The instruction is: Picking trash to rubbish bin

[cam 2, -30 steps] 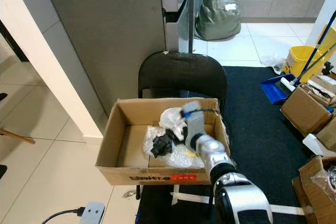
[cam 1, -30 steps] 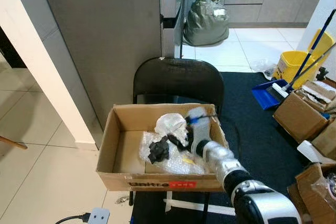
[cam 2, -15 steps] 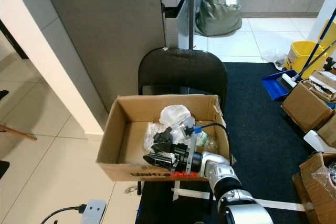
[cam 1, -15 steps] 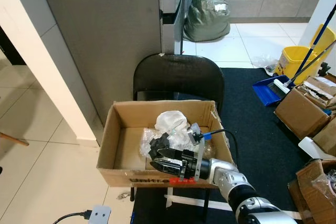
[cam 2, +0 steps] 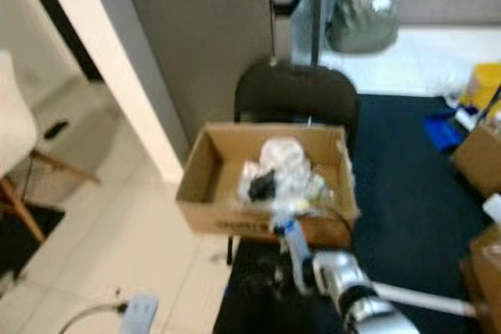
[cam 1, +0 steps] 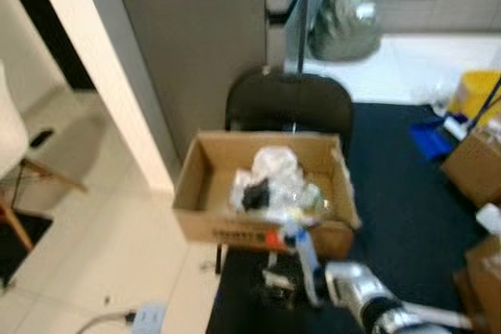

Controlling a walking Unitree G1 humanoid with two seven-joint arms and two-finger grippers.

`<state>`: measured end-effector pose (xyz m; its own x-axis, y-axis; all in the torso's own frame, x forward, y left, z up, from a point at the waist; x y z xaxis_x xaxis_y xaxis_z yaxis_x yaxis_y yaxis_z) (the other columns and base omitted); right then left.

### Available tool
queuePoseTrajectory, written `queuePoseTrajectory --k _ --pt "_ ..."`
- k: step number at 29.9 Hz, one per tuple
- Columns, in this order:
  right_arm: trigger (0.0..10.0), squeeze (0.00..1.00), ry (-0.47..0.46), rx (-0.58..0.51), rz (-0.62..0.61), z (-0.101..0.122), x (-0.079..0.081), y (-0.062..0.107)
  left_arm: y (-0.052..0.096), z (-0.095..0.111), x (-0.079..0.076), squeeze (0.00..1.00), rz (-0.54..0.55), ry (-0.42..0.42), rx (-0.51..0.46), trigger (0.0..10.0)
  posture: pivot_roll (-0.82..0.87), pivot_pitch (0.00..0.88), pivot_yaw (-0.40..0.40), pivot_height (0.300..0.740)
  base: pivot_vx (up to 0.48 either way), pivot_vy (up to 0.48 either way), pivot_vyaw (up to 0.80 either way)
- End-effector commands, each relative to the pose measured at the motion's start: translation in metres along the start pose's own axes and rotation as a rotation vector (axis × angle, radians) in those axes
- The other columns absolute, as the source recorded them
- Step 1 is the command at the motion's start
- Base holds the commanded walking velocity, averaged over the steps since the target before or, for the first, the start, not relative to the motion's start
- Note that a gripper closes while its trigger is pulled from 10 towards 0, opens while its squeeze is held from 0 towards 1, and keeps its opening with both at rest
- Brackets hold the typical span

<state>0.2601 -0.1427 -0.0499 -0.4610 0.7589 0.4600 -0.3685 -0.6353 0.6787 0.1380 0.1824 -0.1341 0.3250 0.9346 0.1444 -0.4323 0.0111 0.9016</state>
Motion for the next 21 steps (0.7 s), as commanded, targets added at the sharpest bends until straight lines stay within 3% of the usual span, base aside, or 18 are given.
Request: queuePoseTrajectory --k 1,7,8,10,21 --pt "10.0 0.00 -0.045 0.008 -0.142 -0.010 -0.011 0.000 0.002 -0.013 -0.009 0.00 -0.036 -0.009 0.049 10.0 0.00 0.034 0.064 0.740 -0.401 0.000 0.00" --pt "10.0 0.00 -0.149 -0.005 -0.443 -0.035 -0.043 0.018 0.002 -0.014 -0.009 0.00 -0.038 -0.009 0.050 10.0 0.00 0.037 0.064 0.740 -0.398 0.000 0.00" --pt "10.0 0.00 -0.149 -0.005 -0.443 -0.035 -0.043 0.018 0.002 -0.014 -0.009 0.00 -0.038 -0.009 0.050 10.0 0.00 0.037 0.064 0.740 -0.394 0.000 0.00" --pt "10.0 0.00 -0.191 0.027 -0.586 -0.060 -0.056 0.030 0.002 -0.014 -0.009 0.00 -0.036 -0.010 0.050 10.0 0.00 0.038 0.065 0.740 -0.394 0.000 0.00" --pt "10.0 0.00 -0.194 0.156 -0.690 -0.108 -0.056 0.039 0.002 -0.014 -0.012 0.00 -0.047 -0.019 0.048 10.0 -0.01 0.042 0.068 0.740 -0.381 0.000 0.00"
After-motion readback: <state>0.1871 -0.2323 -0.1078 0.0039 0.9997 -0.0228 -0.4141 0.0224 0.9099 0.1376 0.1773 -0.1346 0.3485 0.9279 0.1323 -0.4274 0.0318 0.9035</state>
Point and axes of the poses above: a point about 5 cm out from each wrist's last joint towards the gripper, its own y axis pointing back from the gripper into the wrist, its own z axis along the axis of the wrist's last joint, x = y × z, the point moved 3 cm from there along -y, pointing out of the wrist towards the gripper, and after that the axes turned 14 degrees about -y, right-handed, at the moved point
